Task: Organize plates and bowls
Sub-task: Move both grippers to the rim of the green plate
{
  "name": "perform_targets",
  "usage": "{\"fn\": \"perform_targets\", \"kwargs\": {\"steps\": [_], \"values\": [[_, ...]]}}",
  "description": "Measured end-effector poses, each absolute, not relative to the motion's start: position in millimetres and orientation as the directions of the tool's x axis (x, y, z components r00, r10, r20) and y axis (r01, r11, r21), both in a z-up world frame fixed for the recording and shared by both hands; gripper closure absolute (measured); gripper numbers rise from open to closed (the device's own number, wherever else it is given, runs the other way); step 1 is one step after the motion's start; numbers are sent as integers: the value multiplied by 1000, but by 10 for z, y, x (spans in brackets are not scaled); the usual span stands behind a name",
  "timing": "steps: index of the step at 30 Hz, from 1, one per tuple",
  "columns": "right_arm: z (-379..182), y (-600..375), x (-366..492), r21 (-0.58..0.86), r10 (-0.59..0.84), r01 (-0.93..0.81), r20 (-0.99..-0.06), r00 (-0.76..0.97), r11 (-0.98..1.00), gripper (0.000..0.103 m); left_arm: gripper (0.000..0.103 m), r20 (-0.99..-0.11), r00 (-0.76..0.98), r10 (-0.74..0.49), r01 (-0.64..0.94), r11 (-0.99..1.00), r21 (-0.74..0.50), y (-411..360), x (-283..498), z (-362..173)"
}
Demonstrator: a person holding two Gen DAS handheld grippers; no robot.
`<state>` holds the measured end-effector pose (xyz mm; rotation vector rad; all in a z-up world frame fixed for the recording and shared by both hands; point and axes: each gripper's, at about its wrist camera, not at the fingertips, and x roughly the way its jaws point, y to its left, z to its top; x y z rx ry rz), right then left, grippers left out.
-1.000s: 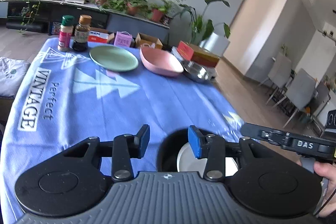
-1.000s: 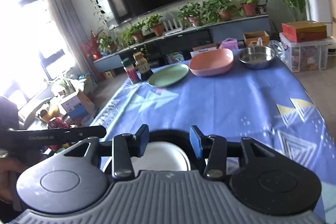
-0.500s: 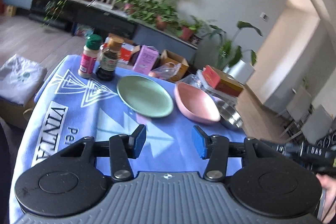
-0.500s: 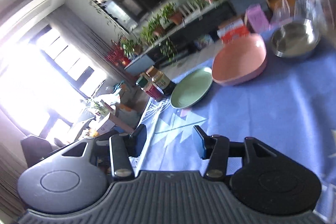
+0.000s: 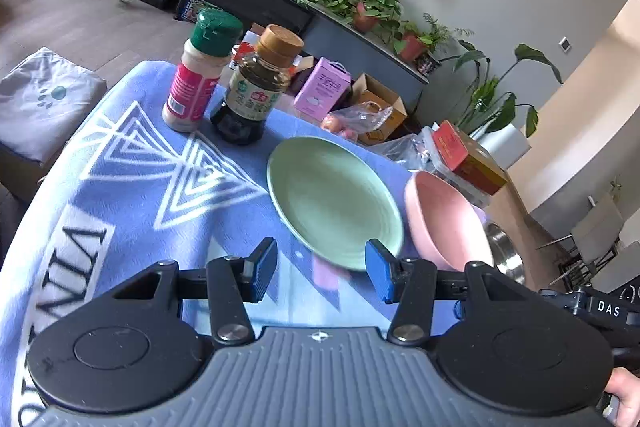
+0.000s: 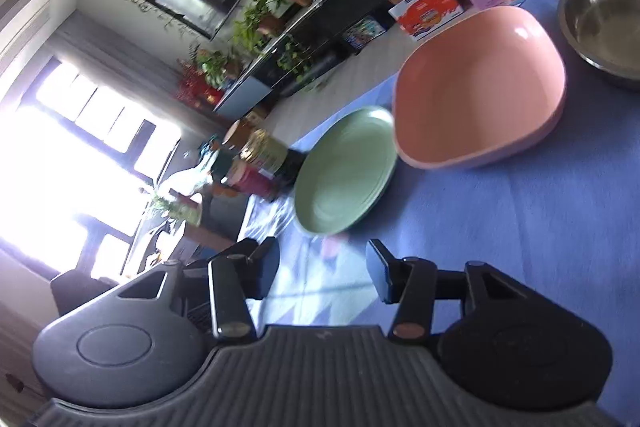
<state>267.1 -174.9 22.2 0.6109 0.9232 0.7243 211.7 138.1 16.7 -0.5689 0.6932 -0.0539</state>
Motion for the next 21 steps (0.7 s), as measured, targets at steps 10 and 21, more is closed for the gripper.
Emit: {"fn": "perform_targets", "kwargs": {"steps": [10, 21], "values": [[92, -1747, 2814, 774, 771, -221, -467, 433, 594, 55, 58, -586, 776, -232, -137, 846, -515, 1435, 2337, -32], [9, -1652, 2900, 759, 754, -218, -480, 449, 613, 55, 60, -551, 801, -234, -165, 799, -579, 1444, 2469, -164]]}}
